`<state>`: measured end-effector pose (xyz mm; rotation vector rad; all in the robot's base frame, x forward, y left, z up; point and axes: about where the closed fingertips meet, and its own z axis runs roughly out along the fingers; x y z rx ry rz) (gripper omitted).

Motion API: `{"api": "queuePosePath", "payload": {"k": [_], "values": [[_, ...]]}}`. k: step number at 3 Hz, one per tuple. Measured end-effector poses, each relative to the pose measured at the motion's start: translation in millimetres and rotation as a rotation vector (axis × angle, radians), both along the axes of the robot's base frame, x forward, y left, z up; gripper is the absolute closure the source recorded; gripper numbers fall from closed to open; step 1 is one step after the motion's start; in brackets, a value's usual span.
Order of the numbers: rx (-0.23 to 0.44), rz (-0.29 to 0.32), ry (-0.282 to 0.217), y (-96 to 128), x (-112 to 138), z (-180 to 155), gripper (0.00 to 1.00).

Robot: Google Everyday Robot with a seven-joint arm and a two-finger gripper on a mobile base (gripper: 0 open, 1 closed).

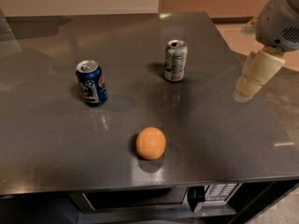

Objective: Move 7up can near orange

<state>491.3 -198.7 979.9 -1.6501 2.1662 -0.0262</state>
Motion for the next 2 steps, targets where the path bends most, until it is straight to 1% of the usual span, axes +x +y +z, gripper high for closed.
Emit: {"api": "queuePosePath", "payload": {"k": [1, 2], "values": [[0.071, 0.010, -0.007, 19, 36, -6, 0.00], [0.132, 0.001, 0.001, 37, 73, -19, 0.00]]}}
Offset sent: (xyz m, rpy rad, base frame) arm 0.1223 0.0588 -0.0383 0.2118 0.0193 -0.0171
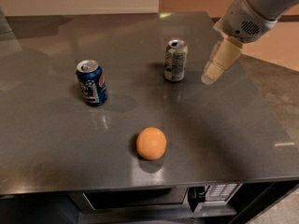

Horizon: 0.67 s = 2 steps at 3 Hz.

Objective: Move 7up can near orange

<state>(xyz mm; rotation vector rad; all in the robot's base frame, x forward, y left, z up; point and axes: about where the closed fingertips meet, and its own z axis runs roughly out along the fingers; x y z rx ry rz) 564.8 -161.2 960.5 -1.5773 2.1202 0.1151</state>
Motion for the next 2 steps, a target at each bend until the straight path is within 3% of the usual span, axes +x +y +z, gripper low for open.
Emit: {"api": "queuePosePath", "payload": {"k": [2], "values": [[0.090, -0.042, 0.044, 28, 69, -33, 0.00]]}}
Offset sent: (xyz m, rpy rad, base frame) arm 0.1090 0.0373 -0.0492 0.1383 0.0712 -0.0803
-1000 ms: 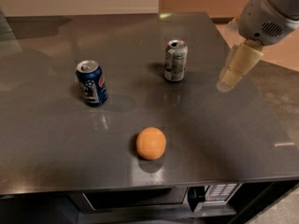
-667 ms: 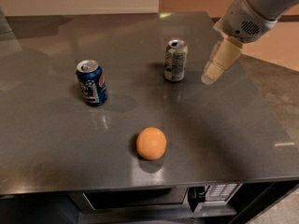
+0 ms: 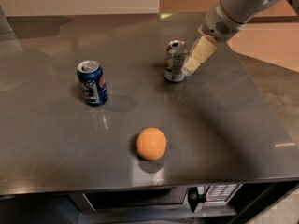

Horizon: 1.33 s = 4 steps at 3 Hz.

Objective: Move 7up can near orange

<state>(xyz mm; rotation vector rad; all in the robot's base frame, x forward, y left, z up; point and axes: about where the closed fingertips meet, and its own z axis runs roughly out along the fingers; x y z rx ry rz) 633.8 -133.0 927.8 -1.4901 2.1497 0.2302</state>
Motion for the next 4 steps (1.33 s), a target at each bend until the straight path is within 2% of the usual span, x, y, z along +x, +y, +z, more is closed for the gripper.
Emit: {"api": "queuePosePath", "payload": {"k": [1, 2, 4], "values": [[0.032, -0.024, 0.013, 6, 23, -10, 0.00], [0.048, -0.043, 0.023, 11, 35, -18, 0.00], [0.081, -0.033, 0.053, 29, 36, -29, 0.00]]}}
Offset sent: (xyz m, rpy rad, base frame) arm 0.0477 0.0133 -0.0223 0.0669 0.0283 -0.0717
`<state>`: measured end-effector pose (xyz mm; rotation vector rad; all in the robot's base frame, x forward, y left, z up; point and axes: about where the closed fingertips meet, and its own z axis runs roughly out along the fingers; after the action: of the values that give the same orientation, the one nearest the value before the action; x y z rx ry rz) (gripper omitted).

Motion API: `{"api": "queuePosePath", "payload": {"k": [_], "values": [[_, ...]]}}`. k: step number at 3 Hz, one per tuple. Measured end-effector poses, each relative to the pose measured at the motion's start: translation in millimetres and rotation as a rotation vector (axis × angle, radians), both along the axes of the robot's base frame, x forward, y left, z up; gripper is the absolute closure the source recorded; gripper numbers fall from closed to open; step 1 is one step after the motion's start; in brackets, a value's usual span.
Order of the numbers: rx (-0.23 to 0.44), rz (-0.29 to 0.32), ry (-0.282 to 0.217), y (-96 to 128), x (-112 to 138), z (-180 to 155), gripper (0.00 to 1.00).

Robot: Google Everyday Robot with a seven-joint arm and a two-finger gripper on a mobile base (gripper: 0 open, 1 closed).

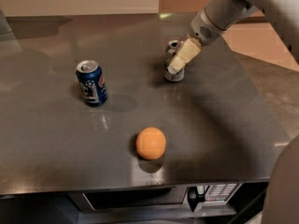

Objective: Move 7up can near orange

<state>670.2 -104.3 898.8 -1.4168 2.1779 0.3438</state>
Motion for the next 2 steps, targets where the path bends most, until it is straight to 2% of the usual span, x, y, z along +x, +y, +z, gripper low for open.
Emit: {"api": "queuePosePath", "payload": {"k": [1, 2], "values": [[0.013, 0.006, 0.004, 5.4, 3.0, -3.1, 0.18], [0.033, 0.011, 0.003, 8.6, 2.9, -1.6, 0.41]]}}
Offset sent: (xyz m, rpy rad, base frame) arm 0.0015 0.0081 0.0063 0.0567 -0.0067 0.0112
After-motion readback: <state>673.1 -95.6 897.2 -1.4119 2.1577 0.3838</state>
